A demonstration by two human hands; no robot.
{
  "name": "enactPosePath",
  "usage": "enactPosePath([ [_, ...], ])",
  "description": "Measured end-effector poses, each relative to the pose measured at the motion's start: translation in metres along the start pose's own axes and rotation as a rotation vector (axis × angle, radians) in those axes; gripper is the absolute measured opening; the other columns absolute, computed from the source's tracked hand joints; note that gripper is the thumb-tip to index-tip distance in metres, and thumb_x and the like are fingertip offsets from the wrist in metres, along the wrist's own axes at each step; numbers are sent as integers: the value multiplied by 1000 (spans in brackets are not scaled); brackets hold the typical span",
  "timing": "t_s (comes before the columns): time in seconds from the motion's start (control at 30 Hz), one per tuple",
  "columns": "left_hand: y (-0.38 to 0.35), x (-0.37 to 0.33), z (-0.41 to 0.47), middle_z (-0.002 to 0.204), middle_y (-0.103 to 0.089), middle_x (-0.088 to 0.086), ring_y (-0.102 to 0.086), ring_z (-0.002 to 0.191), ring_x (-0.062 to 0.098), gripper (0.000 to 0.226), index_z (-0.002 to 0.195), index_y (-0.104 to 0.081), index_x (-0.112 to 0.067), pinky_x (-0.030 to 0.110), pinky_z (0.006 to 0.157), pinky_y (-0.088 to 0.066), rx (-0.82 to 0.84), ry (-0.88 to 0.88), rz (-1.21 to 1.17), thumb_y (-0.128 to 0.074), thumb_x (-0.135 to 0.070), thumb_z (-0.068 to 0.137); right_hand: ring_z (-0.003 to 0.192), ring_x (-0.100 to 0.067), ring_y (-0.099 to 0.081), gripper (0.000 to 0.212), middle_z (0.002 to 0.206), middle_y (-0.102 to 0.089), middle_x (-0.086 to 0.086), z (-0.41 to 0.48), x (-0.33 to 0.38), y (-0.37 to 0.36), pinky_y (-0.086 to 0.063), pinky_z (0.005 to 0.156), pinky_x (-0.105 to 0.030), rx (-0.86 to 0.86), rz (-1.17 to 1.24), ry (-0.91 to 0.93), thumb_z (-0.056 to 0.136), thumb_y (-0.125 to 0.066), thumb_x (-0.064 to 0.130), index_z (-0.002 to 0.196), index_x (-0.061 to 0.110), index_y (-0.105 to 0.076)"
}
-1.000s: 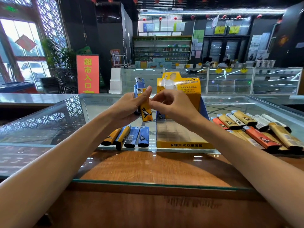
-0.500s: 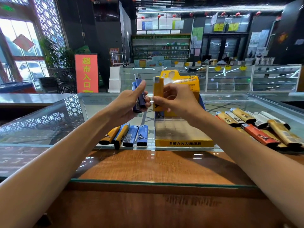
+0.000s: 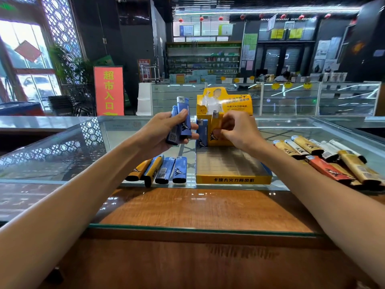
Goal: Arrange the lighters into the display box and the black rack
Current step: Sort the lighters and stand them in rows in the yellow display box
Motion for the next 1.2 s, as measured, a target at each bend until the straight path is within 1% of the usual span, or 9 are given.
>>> enactPosePath([
  [0.17, 0, 2, -1, 83, -74, 3, -72, 75, 21, 22, 96, -57, -8, 22, 52, -53, 27, -13, 39, -45, -26, 97, 80, -8, -57, 20, 97, -71, -10, -3, 4, -4, -42, 71, -14, -20, -114, 64, 78, -74, 12, 96, 3, -70],
  [0.33, 1, 2, -1, 95, -74, 3, -72, 83, 20, 23, 94, -63, -9, 22, 57, -55, 39, -10, 82, -51, -29, 94, 81, -14, -65, 19, 95, -72, -11, -3, 0, -10, -54, 78, -25, 3, -123, -1, 80, -73, 12, 95, 0, -72],
  [0.43, 3, 3, -1, 89, -70, 4, -68, 75, 12, 22, 91, -66, -11, 20, 55, -53, -19, -11, 124, -57, -30, 89, 82, -19, -68, 19, 92, -72, -12, -3, -2, -13, -57, 79, -35, 24, -105, -48, 79, -72, 12, 93, -1, -71],
  [0.6, 6, 2, -2, 77, -62, -2, -58, 64, 6, 18, 85, -68, -17, 18, 52, -50, -72, -26, 187, -60, -33, 85, 77, -17, -66, 21, 88, -71, -13, -1, -7, -14, -57, 75, -33, -5, -100, -122, 76, -75, 16, 87, -2, -72],
  [0.7, 6, 1, -3, 71, -63, -6, -58, 54, 0, 15, 86, -69, -18, 17, 50, -49, -71, -35, 196, -62, -31, 84, 77, -21, -68, 23, 85, -71, -15, -2, -11, -16, -58, 77, -39, 24, -46, -194, 76, -74, 17, 86, -4, -72],
  [0.8, 5, 0, -3, 70, -65, -9, -58, 56, -1, 22, 88, -69, -19, 18, 52, -48, -44, -48, 210, -65, -35, 74, 75, -21, -69, 23, 80, -71, -14, -2, -13, -17, -58, 75, -40, 19, -47, -211, 75, -75, 19, 82, -3, -73],
  [1.03, 5, 1, -2, 66, -66, -13, -57, 55, -1, 23, 89, -68, -21, 16, 52, -47, -11, -60, 201, -67, -34, 70, 71, -12, -59, 25, 81, -68, -5, -3, 0, -3, -51, 70, -26, -43, -165, -111, 76, -75, 25, 85, 2, -72],
  [1.1, 4, 0, -1, 66, -66, -13, -57, 55, -1, 22, 88, -69, -21, 15, 51, -46, -7, -69, 194, -67, -34, 70, 66, -11, -60, 20, 79, -68, -2, -4, 15, 7, -51, 66, -24, -98, -34, -7, 81, -72, 25, 86, 6, -72],
  [1.2, 1, 0, -2, 65, -66, -14, -58, 55, -2, 23, 92, -67, -19, 15, 50, -46, 25, -84, 194, -65, -31, 72, 70, -8, -66, 9, 84, -70, -3, -8, 36, 8, -54, 64, -21, 63, 436, 7, 85, -67, 22, 92, 17, -68],
])
Point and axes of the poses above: each hand's wrist, its own z-axis towards the middle knuckle, its own y-axis out of the back of the hand, x = y × z, the point moved 4 cm from there along z, towards the middle knuckle
